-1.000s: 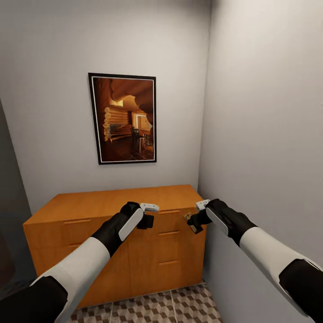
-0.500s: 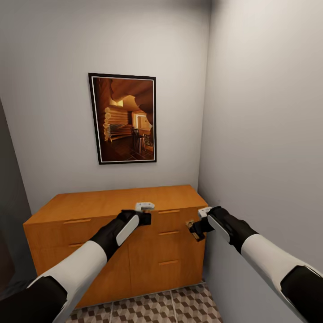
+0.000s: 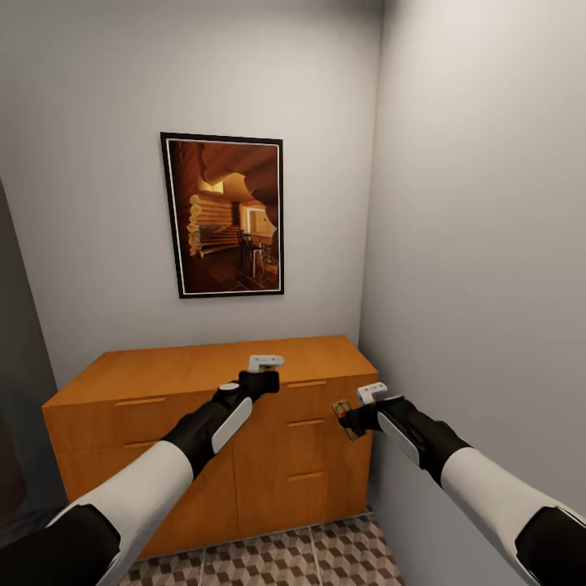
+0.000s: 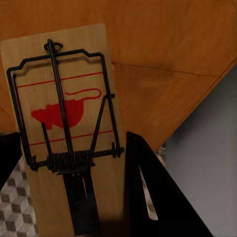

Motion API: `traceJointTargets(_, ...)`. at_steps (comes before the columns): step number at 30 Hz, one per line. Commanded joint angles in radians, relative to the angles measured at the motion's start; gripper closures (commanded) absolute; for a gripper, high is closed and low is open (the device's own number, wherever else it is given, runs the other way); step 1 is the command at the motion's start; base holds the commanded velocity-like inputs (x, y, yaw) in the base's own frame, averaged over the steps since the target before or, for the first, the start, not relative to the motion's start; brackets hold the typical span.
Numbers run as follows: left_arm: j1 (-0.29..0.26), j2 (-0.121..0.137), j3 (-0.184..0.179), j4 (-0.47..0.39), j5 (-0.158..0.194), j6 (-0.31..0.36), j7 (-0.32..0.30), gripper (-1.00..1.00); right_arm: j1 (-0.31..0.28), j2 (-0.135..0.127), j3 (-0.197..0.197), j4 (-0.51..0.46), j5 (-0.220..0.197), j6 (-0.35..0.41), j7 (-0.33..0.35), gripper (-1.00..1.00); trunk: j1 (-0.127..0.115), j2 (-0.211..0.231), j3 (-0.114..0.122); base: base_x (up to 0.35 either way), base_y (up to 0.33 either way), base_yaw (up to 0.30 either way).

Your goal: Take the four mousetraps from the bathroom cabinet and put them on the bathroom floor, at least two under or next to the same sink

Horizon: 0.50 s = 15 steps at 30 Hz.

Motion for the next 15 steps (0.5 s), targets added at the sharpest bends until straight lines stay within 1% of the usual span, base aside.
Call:
traceJointTargets(1,0.000,0.001,-0.009,-0.002,0.008,-0.005,0.009,1.00,-0.001,-0.001,0.004,-0.001,-0.003,0.000,0.000,1.00,0.000,-0.001,-0.001,0.000,0.000,0.000)
traceJointTargets(7,0.001,-0.001,-0.018,-0.005,0.004,-0.003,0.010,1.00,0.000,0.001,0.004,0.002,-0.005,-0.004,0.000,1.00,0.000,-0.001,-0.001,0.000,0.000,0.000)
traceJointTargets(10,0.001,-0.003,-0.020,-0.010,0.003,0.028,0.011,1.00,0.000,0.005,0.005,0.004,-0.006,-0.004,0.000,1.00,0.000,-0.001,-0.001,0.000,0.000,0.000)
traceJointTargets(12,0.001,-0.004,-0.020,-0.014,0.001,0.063,0.011,1.00,0.001,0.007,0.006,0.005,-0.006,-0.005,0.000,1.00,0.000,-0.001,-0.001,0.000,0.000,0.000)
traceJointTargets(15,0.001,-0.005,-0.021,-0.018,0.001,0.082,0.011,1.00,0.001,0.007,0.005,0.006,-0.007,-0.005,0.000,1.00,0.000,-0.001,-0.001,0.000,0.000,0.000)
